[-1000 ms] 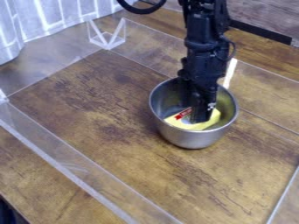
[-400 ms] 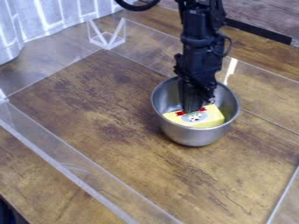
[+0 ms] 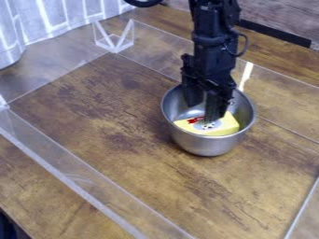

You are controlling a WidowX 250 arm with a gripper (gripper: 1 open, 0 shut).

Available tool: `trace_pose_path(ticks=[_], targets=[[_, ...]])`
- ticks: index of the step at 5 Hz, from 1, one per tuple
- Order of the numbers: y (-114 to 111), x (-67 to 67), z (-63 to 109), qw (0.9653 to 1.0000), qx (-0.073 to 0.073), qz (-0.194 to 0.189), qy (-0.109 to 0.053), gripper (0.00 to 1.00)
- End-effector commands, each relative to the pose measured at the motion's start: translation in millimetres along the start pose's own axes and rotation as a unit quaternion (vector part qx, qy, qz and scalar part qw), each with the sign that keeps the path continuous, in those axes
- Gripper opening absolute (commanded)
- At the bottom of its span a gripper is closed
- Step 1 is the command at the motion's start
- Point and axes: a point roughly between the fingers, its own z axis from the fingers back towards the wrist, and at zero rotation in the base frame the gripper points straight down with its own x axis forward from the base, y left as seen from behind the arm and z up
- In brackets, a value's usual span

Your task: Remove the yellow object from inside the silver pot and put it on the table

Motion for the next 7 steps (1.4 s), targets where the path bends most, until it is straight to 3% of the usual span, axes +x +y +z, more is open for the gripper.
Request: trace_pose_path(ticks=[1, 2, 3, 4, 5, 6, 7], targets=[[-4.8, 8.9, 29.2, 0.9990, 0.010, -0.006, -0.042, 0.00], [-13.3, 7.4, 26.7, 0.9990, 0.004, -0.015, -0.043, 1.00], [-26.6, 9.5, 16.9, 0.9990, 0.004, 0.007, -0.043, 1.00], [-37.7, 11.9, 12.6, 0.9985, 0.007, 0.028, -0.046, 0.00], [-48.4, 15.2, 3.6, 0.9976, 0.009, 0.051, -0.047, 0.00], [-43.9, 7.7, 20.6, 0.9979, 0.000, 0.033, -0.056, 0.00], [-37.6, 0.6, 36.3, 0.9977, -0.011, 0.021, -0.064, 1.00]])
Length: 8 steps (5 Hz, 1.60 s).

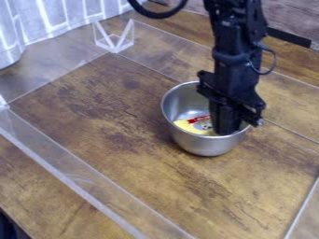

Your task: Remove the yellow object from inside the silver pot and put it on the table

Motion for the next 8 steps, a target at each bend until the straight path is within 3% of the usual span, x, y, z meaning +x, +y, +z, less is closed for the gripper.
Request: trace_pose_path(ticks=[1, 4, 6, 7, 8], targets=[[7.8, 2.0, 47.2, 0.9987, 0.005, 0.009, -0.051, 1.00], [43.9, -15.8, 14.7, 0.9992, 0.000, 0.029, -0.027, 1.00], [16.2, 1.6, -12.3, 0.9987, 0.000, 0.045, -0.024, 1.00], [15.8, 3.8, -22.5, 0.9992, -0.001, 0.032, -0.022, 0.00], [15.0, 5.7, -21.1, 0.9995, 0.000, 0.018, -0.025, 0.00]])
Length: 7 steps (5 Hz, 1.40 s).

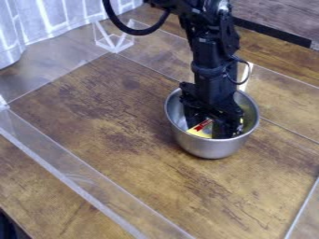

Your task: Remove the yellow object from inside the silver pot and put it on the table

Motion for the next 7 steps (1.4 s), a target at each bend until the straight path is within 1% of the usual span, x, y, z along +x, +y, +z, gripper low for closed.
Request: trace_pose_path(ticks=[1, 3, 5, 6, 7], targets=[[-0.9, 15.1, 23.2, 0.9993, 0.006, -0.011, -0.034, 0.00], [4.6, 18.9, 32.2, 0.9991, 0.012, -0.010, -0.040, 0.00], [1.1, 11.9, 77.0, 0.9984, 0.023, 0.016, -0.050, 0.00], [-4.9, 8.9, 101.5, 0.9974, 0.027, 0.003, -0.066, 0.00], [-9.8, 2.6, 114.3, 0.9971, 0.030, -0.010, -0.069, 0.00]])
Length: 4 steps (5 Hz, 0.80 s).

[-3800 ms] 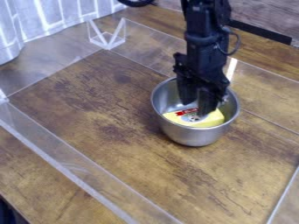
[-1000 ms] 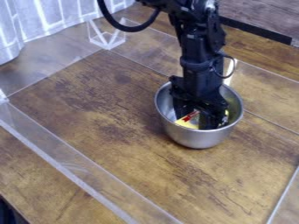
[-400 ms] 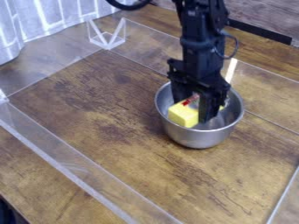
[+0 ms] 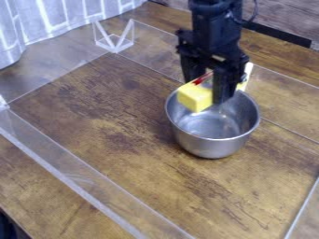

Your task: Remove the yellow object from inside the silver pot and put it on the table

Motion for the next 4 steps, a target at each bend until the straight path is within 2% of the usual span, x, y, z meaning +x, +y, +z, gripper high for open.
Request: trace_pose_path(ticks=[1, 2, 3, 4], targets=[[0.0, 2.1, 46.8, 0.9986, 0.015, -0.014, -0.049, 0.00], [29.6, 1.7, 50.4, 0.9981, 0.032, 0.012, -0.051, 0.00], [70.8, 0.6, 52.8, 0.9956, 0.051, 0.060, -0.052, 0.00], [74.2, 2.8, 48.1, 0.9960, 0.043, 0.059, -0.052, 0.00]])
